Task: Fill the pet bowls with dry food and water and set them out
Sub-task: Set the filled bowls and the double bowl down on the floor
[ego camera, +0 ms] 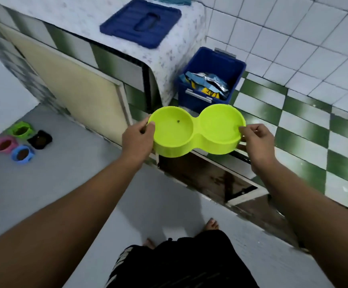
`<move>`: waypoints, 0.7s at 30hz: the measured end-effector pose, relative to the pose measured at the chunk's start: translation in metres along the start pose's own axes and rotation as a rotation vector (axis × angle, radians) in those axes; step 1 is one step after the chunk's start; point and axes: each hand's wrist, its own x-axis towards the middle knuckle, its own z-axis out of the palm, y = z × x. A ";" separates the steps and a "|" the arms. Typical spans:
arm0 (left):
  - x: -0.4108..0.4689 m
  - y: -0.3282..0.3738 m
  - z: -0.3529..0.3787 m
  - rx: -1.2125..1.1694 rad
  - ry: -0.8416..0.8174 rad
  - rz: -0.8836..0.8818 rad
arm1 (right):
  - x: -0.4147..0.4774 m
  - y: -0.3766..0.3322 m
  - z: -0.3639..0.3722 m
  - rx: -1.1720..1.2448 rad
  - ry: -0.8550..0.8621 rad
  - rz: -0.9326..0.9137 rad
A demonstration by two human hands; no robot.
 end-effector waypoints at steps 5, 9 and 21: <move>0.007 -0.031 -0.078 -0.005 0.139 -0.009 | -0.023 -0.005 0.086 -0.020 -0.143 -0.034; 0.015 -0.058 -0.138 -0.032 0.287 -0.060 | -0.031 -0.016 0.165 -0.106 -0.255 -0.084; 0.073 -0.169 -0.313 -0.077 0.704 -0.328 | -0.035 -0.013 0.458 -0.236 -0.740 -0.110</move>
